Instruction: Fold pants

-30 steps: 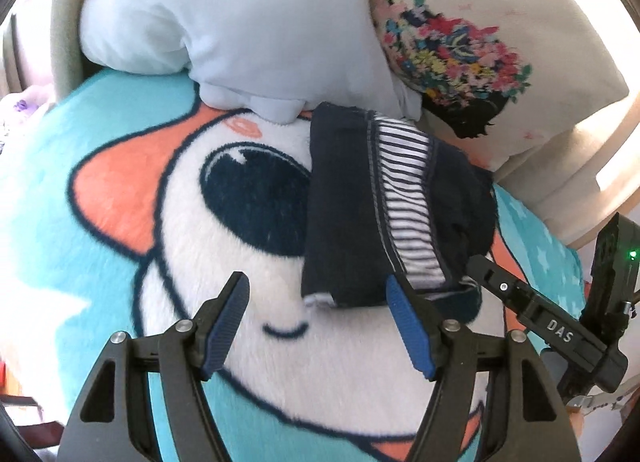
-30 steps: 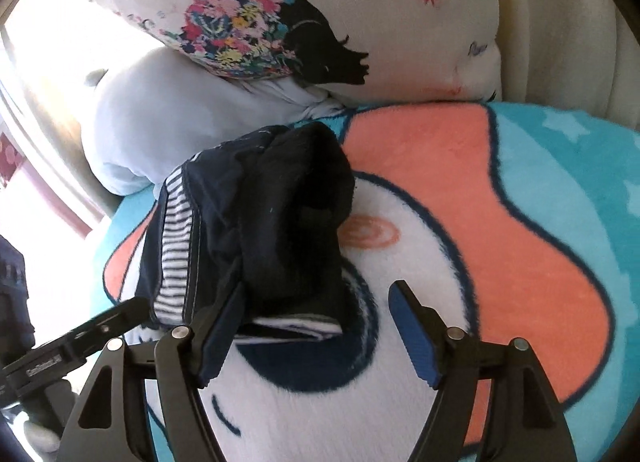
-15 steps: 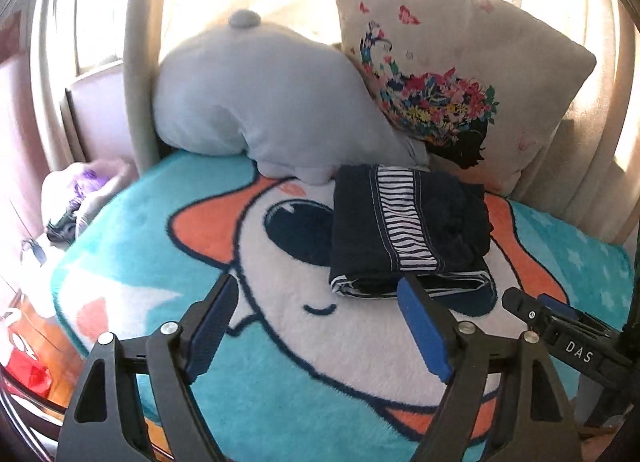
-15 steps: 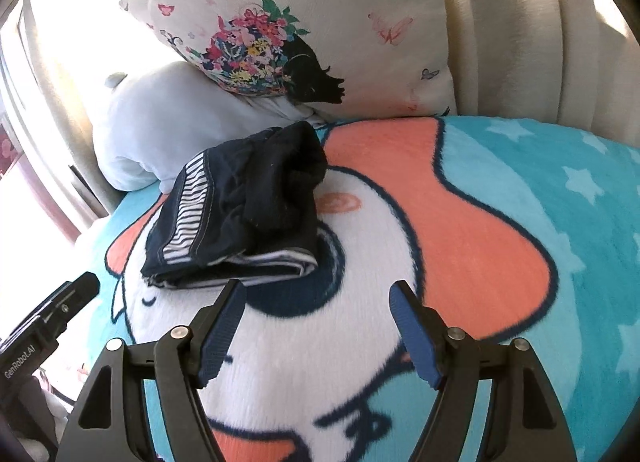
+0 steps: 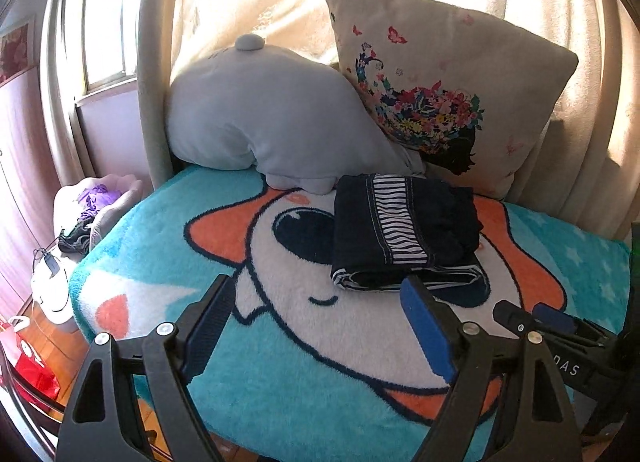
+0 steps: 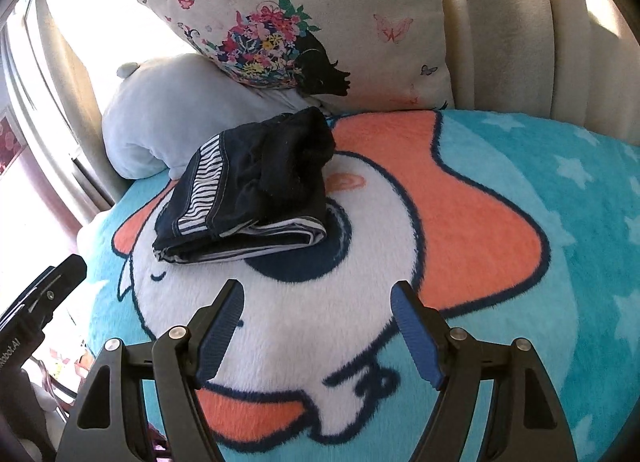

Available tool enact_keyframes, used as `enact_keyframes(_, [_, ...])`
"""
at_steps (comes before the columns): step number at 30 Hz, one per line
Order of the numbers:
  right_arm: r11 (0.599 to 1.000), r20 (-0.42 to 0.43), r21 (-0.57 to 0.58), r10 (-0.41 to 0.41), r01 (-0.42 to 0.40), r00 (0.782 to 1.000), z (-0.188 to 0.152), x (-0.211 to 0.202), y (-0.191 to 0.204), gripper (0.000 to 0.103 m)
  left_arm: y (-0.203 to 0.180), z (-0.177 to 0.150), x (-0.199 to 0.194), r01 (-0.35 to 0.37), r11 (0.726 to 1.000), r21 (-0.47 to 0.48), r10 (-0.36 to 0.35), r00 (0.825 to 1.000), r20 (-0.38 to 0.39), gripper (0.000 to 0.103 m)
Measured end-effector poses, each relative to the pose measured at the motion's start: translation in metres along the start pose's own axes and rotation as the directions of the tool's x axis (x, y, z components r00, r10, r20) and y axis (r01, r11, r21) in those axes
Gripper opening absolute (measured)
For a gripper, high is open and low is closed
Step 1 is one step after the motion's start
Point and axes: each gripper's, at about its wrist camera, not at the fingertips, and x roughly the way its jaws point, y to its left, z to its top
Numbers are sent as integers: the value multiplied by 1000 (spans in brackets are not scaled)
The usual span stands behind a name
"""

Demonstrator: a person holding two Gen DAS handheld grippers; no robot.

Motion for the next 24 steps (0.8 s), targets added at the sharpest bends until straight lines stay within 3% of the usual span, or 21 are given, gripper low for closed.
enact_keyframes(24, [999, 21, -46, -24, 25, 999, -13, -13, 12, 82, -3, -6, -18, 1, 1000, 20, -2, 999, 45, 91])
